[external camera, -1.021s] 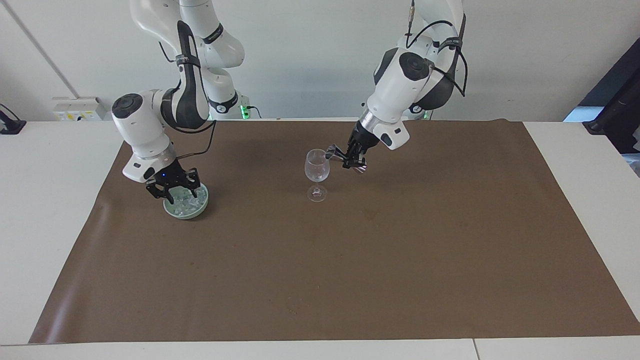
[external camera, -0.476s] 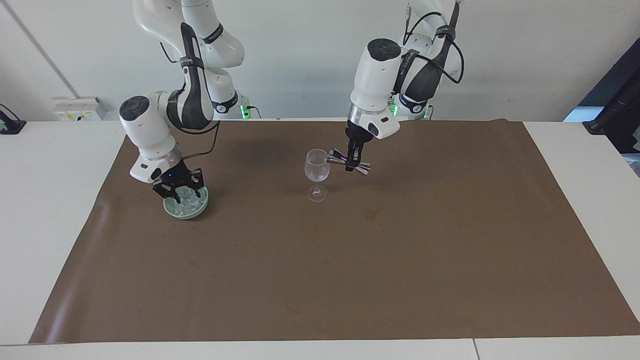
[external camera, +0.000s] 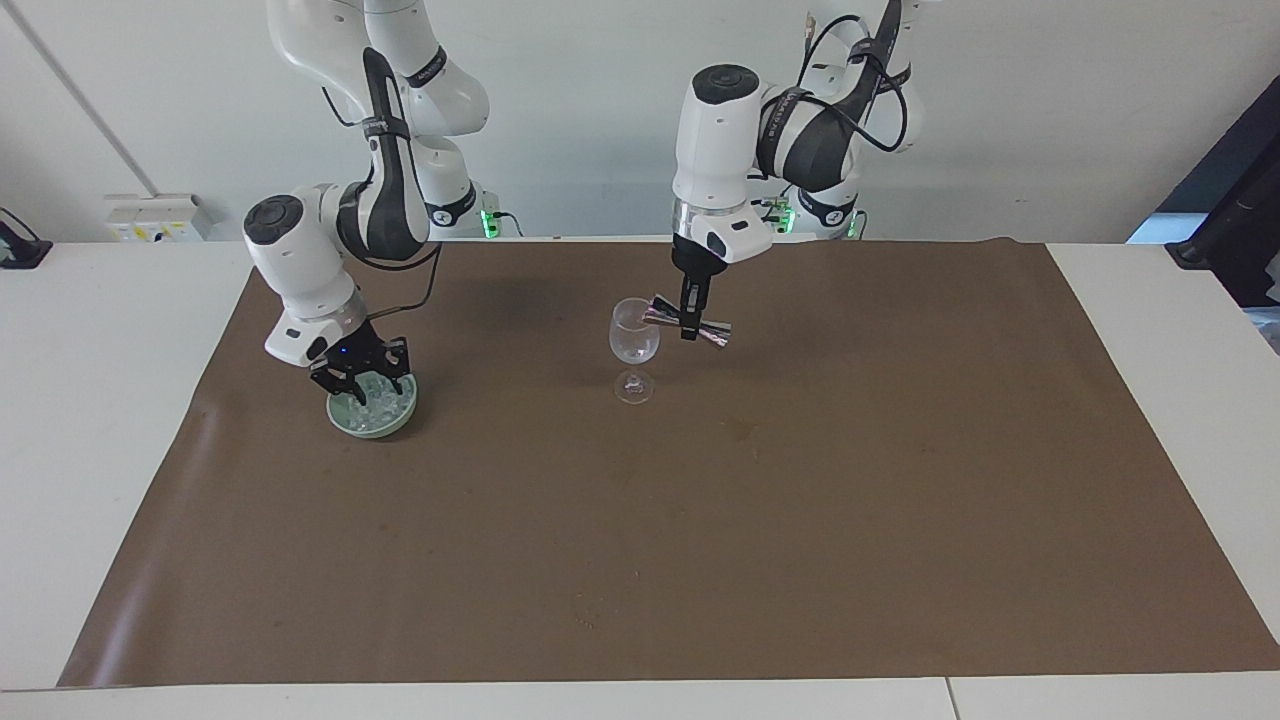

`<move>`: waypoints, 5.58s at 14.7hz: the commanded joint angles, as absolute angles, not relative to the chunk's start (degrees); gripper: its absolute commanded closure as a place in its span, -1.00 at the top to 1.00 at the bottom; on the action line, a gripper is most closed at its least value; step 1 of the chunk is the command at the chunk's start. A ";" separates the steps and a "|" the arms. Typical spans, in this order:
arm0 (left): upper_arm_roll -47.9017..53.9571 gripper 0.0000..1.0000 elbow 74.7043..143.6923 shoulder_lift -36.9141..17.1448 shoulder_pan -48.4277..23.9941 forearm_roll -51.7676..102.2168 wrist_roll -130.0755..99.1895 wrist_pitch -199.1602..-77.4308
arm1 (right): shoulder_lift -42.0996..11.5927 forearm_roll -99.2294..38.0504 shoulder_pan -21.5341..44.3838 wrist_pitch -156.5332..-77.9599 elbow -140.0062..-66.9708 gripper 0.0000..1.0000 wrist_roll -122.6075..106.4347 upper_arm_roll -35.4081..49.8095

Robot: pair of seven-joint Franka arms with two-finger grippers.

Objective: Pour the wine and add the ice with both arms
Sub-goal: 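Tilt the silver cup over the clear cup with the left gripper, then carry the silver cup back to its spot and open the left gripper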

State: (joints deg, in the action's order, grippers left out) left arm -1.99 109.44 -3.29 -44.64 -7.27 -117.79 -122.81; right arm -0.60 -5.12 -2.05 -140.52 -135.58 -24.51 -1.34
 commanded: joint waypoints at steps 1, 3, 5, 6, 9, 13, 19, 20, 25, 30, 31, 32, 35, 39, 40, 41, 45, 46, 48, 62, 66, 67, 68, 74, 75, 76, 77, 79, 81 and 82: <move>-2.46 -1.00 108.46 -3.60 -46.14 -12.46 -122.85 -122.17 | 0.53 -6.24 -2.29 -141.77 -137.54 0.16 -26.37 -1.32; -2.46 -1.00 108.37 -3.34 -47.11 -15.81 -124.01 -120.69 | 0.62 -6.24 -2.55 -141.77 -137.81 0.16 -26.72 -1.32; -2.46 -1.00 108.37 -3.08 -48.68 -17.31 -124.01 -119.01 | 0.70 -6.24 -2.90 -141.77 -137.99 0.12 -27.77 -1.41; -2.37 -1.00 108.46 -2.99 -48.87 -18.10 -124.01 -118.22 | 0.70 -6.24 -2.99 -141.77 -137.99 0.11 -28.21 -1.41; -2.46 -1.00 108.37 -2.64 -50.54 -18.54 -124.01 -116.90 | 0.70 -6.24 -3.69 -141.68 -137.99 0.03 -28.39 -1.32; -2.37 -1.00 108.19 -2.55 -51.42 -20.39 -124.01 -115.93 | 0.70 -6.24 -3.43 -141.77 -137.99 0.03 -27.95 -1.32; -2.72 -1.00 108.19 -2.29 -50.28 -14.87 -124.02 -116.02 | 0.70 -6.24 -2.90 -141.77 -137.99 0.03 -26.54 -1.32; -2.81 -1.00 108.28 -1.50 -49.49 -13.11 -123.84 -116.19 | 0.70 -6.24 -2.90 -141.77 -137.99 0.03 -26.54 -1.32; -2.81 -1.00 108.28 -0.26 -40.89 1.72 -117.10 -117.77 | 0.44 -6.24 -2.38 -143.69 -137.81 0.01 -24.53 -1.14; -3.08 -1.00 110.03 0.26 -27.09 24.84 -93.46 -117.77 | 0.00 -6.24 -0.79 -143.70 -137.02 0.01 -21.88 -1.14; -3.08 -1.00 112.13 1.05 -25.68 27.57 -92.04 -119.17 | 0.00 -6.24 -0.88 -143.61 -137.11 0.01 -22.06 -1.23; -3.08 -1.00 114.41 1.75 -23.40 29.95 -89.76 -121.01 | 0.00 -6.24 -0.97 -143.61 -137.11 0.01 -22.32 -1.23; -3.08 -1.00 117.59 1.67 -15.41 42.58 -76.60 -120.24 | 0.17 -6.24 -1.49 -143.17 -137.20 0.01 -22.41 -1.23; -2.99 -1.00 118.65 -2.18 -3.99 53.85 -61.57 -113.32 | 0.26 -6.24 -1.67 -142.82 -137.46 0.01 -22.41 -1.23; -3.08 -1.00 118.57 -3.85 -1.08 56.92 -56.22 -110.59 | 0.35 -6.24 -1.67 -142.74 -137.55 0.01 -22.41 -1.32; -3.08 -1.00 118.48 -5.00 1.03 58.43 -53.90 -109.00 | 0.35 -6.24 -1.67 -142.82 -137.55 0.01 -22.41 -1.32; -3.08 -1.00 113.92 -14.65 10.26 63.54 -43.01 -97.41 | 0.44 -6.24 -1.84 -142.82 -137.72 0.01 -22.41 -1.32; -3.08 -1.00 113.21 -15.98 11.33 63.72 -41.93 -96.43 | 0.44 -6.24 -2.11 -142.82 -137.81 -0.02 -22.41 -1.32; -2.81 -1.00 112.68 -18.35 14.57 64.07 -40.62 -95.89 | 0.53 -6.24 -2.11 -142.91 -137.81 -0.02 -22.41 -1.23; -2.99 -1.00 115.31 -24.00 21.36 73.65 -39.64 -96.32 | 0.70 -6.24 -2.20 -143.09 -138.69 -0.14 -22.50 -1.32; -2.99 -1.00 117.95 -23.38 21.45 73.74 -39.29 -97.03 | 0.70 -6.24 -2.20 -143.09 -138.69 -0.42 -22.50 -1.32; -2.99 -1.00 118.04 -23.38 21.45 73.74 -39.46 -97.03 | 0.70 -6.24 -2.20 -143.09 -138.69 -0.48 -22.50 -1.32; -2.99 -1.00 118.30 -23.38 21.45 73.74 -39.29 -97.12 | 0.70 -6.24 -2.20 -143.09 -138.69 -0.51 -22.50 -1.32; -3.08 -0.95 118.74 -23.03 21.88 73.57 -39.55 -97.12 | 0.70 -6.24 -2.37 -142.74 -138.34 -0.61 -22.76 -1.32; -3.16 -0.88 118.74 -23.03 21.88 73.48 -39.55 -97.12 | 0.70 -6.24 -2.37 -142.21 -138.17 -0.64 -22.76 -1.32; -3.16 -0.85 118.91 -23.03 21.88 73.22 -39.46 -97.21 | 0.70 -6.24 -2.37 -140.55 -137.29 -0.65 -22.85 -1.32; -3.16 -0.86 119.26 -22.94 21.97 73.04 -39.29 -97.21 | 0.70 -6.24 -2.37 -138.97 -136.24 -0.65 -22.76 -1.32; -3.16 -0.77 119.44 -22.85 22.06 73.04 -39.29 -97.38 | 0.97 -6.24 -2.29 -135.02 -133.69 -0.65 -22.59 -1.32; -3.25 0.98 119.44 -22.85 22.06 73.04 -39.55 -97.30 | 1.67 -6.15 -2.29 -130.89 -130.88 -0.65 -22.68 -1.41; -3.25 1.00 119.18 -22.94 22.58 72.95 -39.64 -97.21 | 2.02 -6.15 -2.20 -128.52 -129.30 -0.65 -22.68 -1.41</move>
State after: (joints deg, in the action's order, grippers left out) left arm -3.57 117.64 -24.38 21.46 72.47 -39.71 -96.66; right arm 0.80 -5.37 -1.26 -133.05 -132.15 -22.21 -1.89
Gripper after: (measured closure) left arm 0.758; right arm 0.758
